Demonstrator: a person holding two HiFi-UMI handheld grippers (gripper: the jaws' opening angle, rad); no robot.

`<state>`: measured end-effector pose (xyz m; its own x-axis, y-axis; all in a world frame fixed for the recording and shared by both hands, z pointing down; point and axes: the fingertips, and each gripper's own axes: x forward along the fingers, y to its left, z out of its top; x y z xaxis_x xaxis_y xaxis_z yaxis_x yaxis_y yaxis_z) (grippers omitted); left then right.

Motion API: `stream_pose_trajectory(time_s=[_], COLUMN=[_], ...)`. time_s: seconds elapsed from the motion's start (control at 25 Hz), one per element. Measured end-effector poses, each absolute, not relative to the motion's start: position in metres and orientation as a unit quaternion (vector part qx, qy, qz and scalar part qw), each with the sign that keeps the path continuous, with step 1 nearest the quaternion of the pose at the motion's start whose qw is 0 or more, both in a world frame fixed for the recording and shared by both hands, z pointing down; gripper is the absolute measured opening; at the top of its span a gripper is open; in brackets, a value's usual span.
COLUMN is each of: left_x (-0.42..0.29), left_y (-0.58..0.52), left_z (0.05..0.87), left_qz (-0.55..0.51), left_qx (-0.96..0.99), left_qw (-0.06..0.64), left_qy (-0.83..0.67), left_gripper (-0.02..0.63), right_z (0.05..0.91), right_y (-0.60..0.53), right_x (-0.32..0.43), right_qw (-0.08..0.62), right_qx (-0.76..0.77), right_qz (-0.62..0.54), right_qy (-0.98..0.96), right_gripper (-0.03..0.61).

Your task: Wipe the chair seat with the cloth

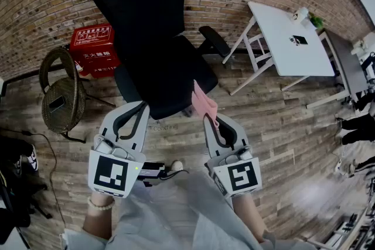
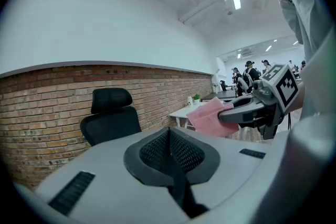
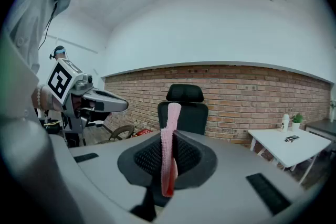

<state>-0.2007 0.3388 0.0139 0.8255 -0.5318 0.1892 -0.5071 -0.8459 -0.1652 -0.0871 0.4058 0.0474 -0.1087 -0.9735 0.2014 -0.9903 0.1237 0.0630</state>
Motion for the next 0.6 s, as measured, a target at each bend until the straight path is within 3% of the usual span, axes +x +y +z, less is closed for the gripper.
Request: stream_pose_trajectory(time_s=[0.6], left_x=[-0.186], left_y=[0.35], left_z=[0.016], left_qz=[-0.122], left_qx=[-0.949], left_qw=[0.056], left_qy=[0.286], left_gripper=[0.018], right_z=[0.051], right_y=[0.414], right_x=[-0.074], right_qw=[0.092], right_qx=[0.649], right_qz=[0.049], right_qy=[-0.754], right_gripper=[0.054])
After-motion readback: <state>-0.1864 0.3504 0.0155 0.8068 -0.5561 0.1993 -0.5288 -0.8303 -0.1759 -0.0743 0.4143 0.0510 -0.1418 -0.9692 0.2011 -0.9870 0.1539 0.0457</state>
